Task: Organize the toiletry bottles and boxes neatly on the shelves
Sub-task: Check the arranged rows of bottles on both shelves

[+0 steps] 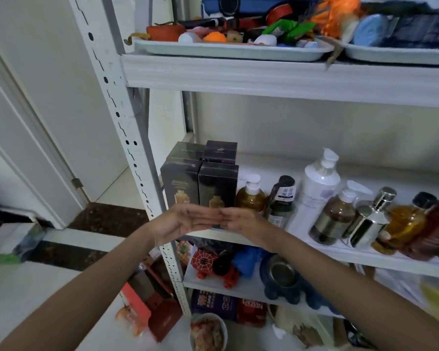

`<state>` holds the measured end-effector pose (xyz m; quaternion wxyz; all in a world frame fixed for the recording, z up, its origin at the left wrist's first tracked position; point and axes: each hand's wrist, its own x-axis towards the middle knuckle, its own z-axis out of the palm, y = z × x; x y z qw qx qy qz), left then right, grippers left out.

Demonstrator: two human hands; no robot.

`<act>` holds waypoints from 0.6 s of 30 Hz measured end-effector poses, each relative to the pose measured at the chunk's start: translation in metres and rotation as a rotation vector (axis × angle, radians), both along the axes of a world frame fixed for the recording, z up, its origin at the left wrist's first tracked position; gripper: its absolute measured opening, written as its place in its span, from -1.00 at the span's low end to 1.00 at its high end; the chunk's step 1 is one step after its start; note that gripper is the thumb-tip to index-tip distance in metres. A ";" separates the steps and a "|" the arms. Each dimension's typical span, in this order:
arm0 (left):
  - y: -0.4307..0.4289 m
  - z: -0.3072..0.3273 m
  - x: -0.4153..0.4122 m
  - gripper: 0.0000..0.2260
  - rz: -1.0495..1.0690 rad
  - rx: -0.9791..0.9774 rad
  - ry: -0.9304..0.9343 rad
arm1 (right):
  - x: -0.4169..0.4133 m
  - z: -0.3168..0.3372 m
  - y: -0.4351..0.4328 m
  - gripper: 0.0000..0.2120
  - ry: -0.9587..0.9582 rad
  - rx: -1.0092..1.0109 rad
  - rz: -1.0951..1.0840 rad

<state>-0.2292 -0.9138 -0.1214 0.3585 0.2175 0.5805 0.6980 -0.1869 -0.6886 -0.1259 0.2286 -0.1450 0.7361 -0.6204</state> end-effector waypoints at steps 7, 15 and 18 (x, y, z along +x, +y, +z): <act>-0.023 -0.054 -0.049 -0.42 0.007 -0.078 -0.105 | -0.033 -0.048 -0.035 -0.53 -0.172 -0.070 -0.231; -0.029 -0.088 -0.064 -0.20 -0.033 -0.123 0.161 | -0.046 -0.082 -0.046 -0.35 -0.094 -0.024 -0.367; -0.027 -0.094 -0.066 -0.19 -0.090 -0.079 0.112 | -0.048 -0.088 -0.048 -0.42 -0.051 0.019 -0.406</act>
